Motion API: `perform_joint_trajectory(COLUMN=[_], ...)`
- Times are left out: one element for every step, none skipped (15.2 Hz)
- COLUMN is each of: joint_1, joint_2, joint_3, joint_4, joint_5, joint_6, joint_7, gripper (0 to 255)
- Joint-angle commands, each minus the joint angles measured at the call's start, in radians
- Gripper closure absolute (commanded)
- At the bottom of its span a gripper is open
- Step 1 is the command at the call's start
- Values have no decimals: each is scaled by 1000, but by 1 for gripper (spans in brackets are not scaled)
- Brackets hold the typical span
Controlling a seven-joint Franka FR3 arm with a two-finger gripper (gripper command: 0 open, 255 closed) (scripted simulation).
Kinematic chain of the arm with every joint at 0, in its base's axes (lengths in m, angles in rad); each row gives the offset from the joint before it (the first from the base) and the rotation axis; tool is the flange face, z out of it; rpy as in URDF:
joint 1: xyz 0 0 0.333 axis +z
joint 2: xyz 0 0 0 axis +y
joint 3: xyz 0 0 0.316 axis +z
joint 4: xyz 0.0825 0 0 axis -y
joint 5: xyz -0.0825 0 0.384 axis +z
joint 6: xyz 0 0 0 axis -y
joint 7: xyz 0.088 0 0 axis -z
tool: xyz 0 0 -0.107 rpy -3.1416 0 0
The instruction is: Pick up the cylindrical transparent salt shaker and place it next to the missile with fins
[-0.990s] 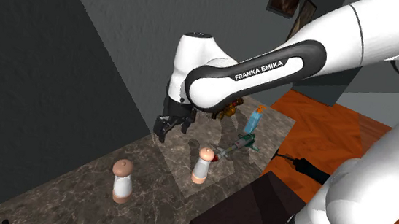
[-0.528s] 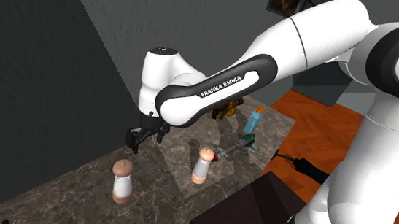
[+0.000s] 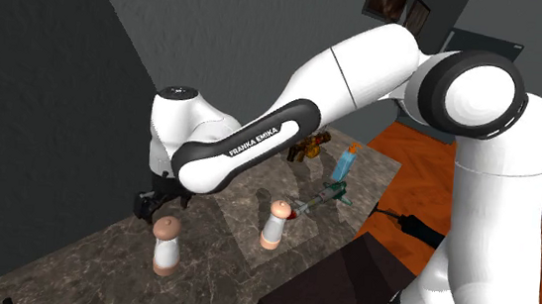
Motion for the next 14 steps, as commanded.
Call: perform_joint_trajectory(joint_1=[10,13,16,18,21,24,25,25,25,25,25,25,25,25], joint_2=[32,42,52,62,72,82,88,88,88,88,88,88,88,88], joint_3=[-8,-12,-15,-19,-23,-27,-29,-29,-29,-29,-29,-29,-29,-29], joint_4=[20,21,22,23,24,25,26,26,26,26,26,26,26,26], joint_5=[-13,-18,-23,-28,-33,-38,-41,-41,-41,-41,-41,-41,-41,-41], joint_6=[11,20,28,37,46,54,59,59,59,59,59,59,59,59], joint_7=[8,11,14,17,20,23,25,25,25,25,25,25,25,25], gripper=[0,0,0,0,0,0,0,0,0,0,0,0,0,0])
